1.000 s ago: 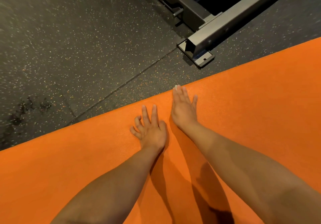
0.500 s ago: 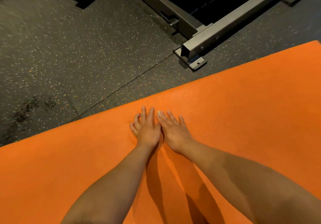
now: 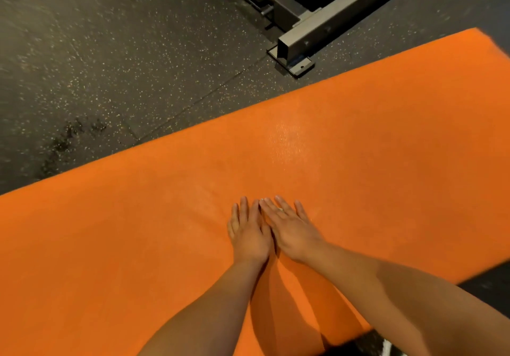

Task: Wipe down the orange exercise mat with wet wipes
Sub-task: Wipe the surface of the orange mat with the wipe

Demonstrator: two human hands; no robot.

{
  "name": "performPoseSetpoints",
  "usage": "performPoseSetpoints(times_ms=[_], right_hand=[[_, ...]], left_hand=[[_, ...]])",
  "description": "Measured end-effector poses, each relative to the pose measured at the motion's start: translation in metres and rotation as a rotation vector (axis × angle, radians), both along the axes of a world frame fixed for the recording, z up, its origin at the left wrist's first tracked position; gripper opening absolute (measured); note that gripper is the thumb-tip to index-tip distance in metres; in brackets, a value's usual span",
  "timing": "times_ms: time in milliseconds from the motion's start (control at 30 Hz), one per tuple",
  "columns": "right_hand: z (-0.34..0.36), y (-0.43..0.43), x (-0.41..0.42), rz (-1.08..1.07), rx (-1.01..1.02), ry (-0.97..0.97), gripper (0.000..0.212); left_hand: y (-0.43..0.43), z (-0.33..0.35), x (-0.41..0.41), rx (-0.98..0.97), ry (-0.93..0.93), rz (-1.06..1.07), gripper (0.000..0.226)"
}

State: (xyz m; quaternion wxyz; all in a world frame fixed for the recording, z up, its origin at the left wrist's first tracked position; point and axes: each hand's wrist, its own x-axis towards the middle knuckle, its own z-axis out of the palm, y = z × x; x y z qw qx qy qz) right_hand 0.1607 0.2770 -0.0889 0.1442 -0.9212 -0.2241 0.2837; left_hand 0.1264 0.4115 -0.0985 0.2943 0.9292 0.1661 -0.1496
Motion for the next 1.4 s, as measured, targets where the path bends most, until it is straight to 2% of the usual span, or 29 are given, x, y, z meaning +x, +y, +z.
performPoseSetpoints(times_ms=[167,267,433,533,700,967,1033,1133,1267,1400], right_hand=[[0.006,-0.017,-0.064,0.009,-0.025,0.057,0.061],[0.016,-0.019,-0.094,-0.017,-0.023,0.086,0.061],[0.039,-0.029,-0.156,-0.011,-0.063,0.179,0.065],[0.049,-0.037,-0.188,-0.024,-0.097,0.196,0.07],[0.064,-0.04,-0.214,-0.065,-0.068,0.154,0.078],[0.082,-0.035,-0.231,-0.236,0.04,0.088,0.064],[0.082,-0.033,-0.231,-0.243,0.066,0.057,0.061],[0.079,-0.034,-0.23,-0.26,0.098,0.045,0.055],[0.07,-0.041,-0.23,-0.307,0.118,0.056,0.048],[0.069,-0.045,-0.231,-0.4,0.201,0.045,0.045]], left_hand=[[-0.011,0.015,-0.066,0.101,0.12,-0.025,0.062],[-0.019,0.025,-0.093,0.105,0.148,-0.003,0.06],[-0.034,0.051,-0.163,0.131,0.268,-0.082,0.057],[-0.04,0.063,-0.202,0.145,0.262,-0.11,0.054],[-0.039,0.08,-0.219,0.122,0.262,-0.101,0.055],[-0.022,0.084,-0.232,0.11,0.216,-0.176,0.066],[-0.018,0.084,-0.236,0.116,0.151,-0.18,0.059],[-0.017,0.084,-0.236,0.076,0.071,-0.127,0.035],[-0.016,0.083,-0.233,0.024,0.073,-0.075,0.009],[-0.019,0.086,-0.231,-0.045,0.035,-0.002,0.006]])
